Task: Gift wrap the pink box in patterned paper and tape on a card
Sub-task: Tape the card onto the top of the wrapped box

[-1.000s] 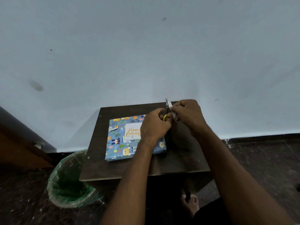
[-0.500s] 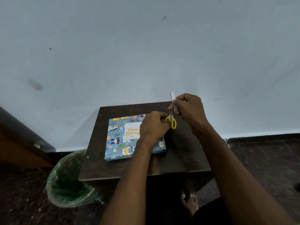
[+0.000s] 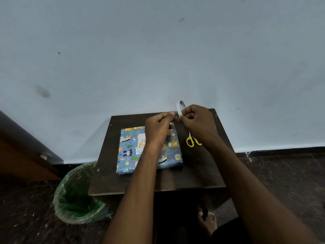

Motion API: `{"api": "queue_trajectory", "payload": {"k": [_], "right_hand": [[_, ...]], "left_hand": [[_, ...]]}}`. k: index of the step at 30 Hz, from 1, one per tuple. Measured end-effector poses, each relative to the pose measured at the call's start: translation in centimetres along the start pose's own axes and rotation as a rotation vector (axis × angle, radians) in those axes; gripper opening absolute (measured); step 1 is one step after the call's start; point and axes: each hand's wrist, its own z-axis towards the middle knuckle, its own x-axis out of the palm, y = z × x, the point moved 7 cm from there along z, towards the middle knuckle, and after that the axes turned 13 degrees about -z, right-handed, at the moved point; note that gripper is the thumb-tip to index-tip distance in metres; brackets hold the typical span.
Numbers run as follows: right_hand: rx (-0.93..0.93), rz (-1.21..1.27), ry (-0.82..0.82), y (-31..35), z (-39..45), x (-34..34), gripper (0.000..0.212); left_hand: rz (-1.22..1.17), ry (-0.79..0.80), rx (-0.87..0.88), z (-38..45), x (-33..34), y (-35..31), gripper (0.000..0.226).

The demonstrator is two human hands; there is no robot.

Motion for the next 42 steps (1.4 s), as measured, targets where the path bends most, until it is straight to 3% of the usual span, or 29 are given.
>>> {"api": "queue_trajectory", "payload": {"k": [8,11,15,22,28,31,38,42], "right_hand": [[-0.033,0.070,0.014,1.7,-0.7,1.2,0.011],[-0.035,0.090,0.031,2.0,-0.8,1.3,0.011],[-0.041,0.102,0.067,2.5,-1.0,1.3,0.029],[-0.002,0.265,0.137,2.8,-1.2,1.4,0.006],[-0.030,0.234,0.028,3.0,-1.0,0.4,0.009],[-0.034,0.242,-0.008,3.2,-1.0,0.1,0.011],[-0.038,0.248,-0.067,3.1,-1.0,-0.1,0.009],[-0.053,0.238,-0.072,3.0,-0.9,-0.1,0.008]], "left_hand": [[-0.256,-0.107,-0.033,-0.3,-0.9,-0.3,0.016],[-0.162,-0.123,0.067,0.0,-1.6,-1.1,0.009],[0.152,-0.144,0.271,0.1,-2.3,-2.5,0.003],[0.416,-0.066,0.511,-0.2,-1.9,-3.8,0.009],[0.452,0.036,0.605,-0.3,-1.4,-4.4,0.009],[0.385,0.047,0.564,-0.2,-1.3,-4.1,0.014],[0.090,0.045,0.265,0.5,-1.0,-2.0,0.022],[-0.012,0.033,0.167,0.5,-0.9,-1.5,0.016]]}}
